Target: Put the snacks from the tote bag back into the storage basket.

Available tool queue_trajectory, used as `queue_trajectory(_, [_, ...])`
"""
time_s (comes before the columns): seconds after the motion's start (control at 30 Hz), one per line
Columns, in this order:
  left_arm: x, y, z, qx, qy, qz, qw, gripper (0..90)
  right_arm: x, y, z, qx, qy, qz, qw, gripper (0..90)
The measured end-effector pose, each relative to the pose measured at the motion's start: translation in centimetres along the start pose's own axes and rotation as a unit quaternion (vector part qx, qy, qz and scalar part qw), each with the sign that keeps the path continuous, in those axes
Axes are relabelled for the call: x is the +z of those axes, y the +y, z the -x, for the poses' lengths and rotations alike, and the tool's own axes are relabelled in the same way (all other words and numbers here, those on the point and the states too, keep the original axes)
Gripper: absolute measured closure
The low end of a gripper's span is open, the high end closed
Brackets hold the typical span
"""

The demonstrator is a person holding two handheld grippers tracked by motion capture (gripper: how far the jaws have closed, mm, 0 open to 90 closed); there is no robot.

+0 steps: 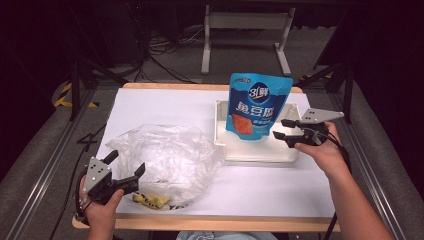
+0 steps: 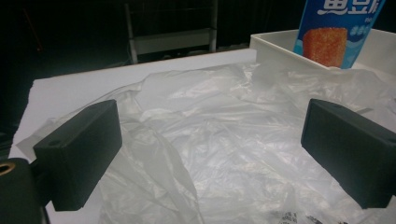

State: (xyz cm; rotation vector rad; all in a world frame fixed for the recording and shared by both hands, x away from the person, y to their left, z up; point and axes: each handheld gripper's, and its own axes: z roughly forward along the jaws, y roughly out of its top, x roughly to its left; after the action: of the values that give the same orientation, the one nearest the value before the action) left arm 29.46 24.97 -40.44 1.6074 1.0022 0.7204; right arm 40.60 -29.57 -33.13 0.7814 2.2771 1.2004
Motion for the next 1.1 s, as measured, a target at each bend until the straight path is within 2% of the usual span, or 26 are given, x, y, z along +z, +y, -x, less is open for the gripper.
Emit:
queue_trajectory(0.1, [0.3, 0.0, 0.1, 0.01, -0.01, -0.01, 0.9999, 5.7, -1.9, -0.4, -1.1, 0.005, 0.009, 0.026, 0.9996, 33.5])
queue_trajectory(0.13, [0.3, 0.0, 0.1, 0.01, -0.01, -0.01, 0.9999, 5.8, -1.9, -0.4, -1.1, 0.005, 0.009, 0.026, 0.9996, 33.5])
queue_trajectory(0.17, [0.4, 0.0, 0.3, 0.012, -0.013, -0.012, 0.9998, 5.7, -3.1, -0.8, -1.7, 0.008, 0.018, 0.042, 0.9989, 29.3])
queue_trajectory(0.3, [0.5, -0.1, 0.3, 0.015, -0.014, -0.016, 0.9997, 5.8, -4.7, -1.6, -2.7, 0.019, 0.034, 0.072, 0.9966, 25.6])
queue_trajectory(0.47, [0.5, 0.0, 0.2, 0.014, -0.015, -0.014, 0.9997, 5.8, -5.9, -2.5, -3.7, 0.013, 0.037, 0.083, 0.9957, 22.2])
queue_trajectory(0.57, [0.6, 0.0, 0.3, 0.019, -0.021, -0.019, 0.9994, 5.8, -6.1, -2.9, -4.3, 0.01, 0.035, 0.084, 0.9958, 20.5])
queue_trajectory(0.63, [0.5, 0.2, 0.4, 0.038, -0.022, -0.026, 0.9987, 5.8, -6.3, -3.4, -4.9, 0.01, 0.028, 0.084, 0.996, 19.0])
queue_trajectory(0.73, [0.5, 0.3, 0.4, 0.05, -0.027, -0.028, 0.998, 5.8, -6.4, -3.9, -5.5, 0.009, 0.027, 0.085, 0.9959, 18.6])
queue_trajectory(0.83, [0.4, 0.4, 0.4, 0.052, -0.039, -0.029, 0.9975, 5.8, -6.1, -4.5, -6.4, -0.001, 0.029, 0.073, 0.9969, 17.6])
queue_trajectory(1.03, [0.5, 0.4, 0.3, 0.054, -0.051, -0.031, 0.9968, 6.1, -5.0, -5.7, -7.7, 0.0, 0.03, 0.065, 0.9974, 16.6])
queue_trajectory(1.1, [0.4, 0.4, 0.3, 0.056, -0.053, -0.029, 0.9966, 6.1, -4.6, -6.2, -8.0, 0.008, 0.029, 0.058, 0.9979, 15.7])
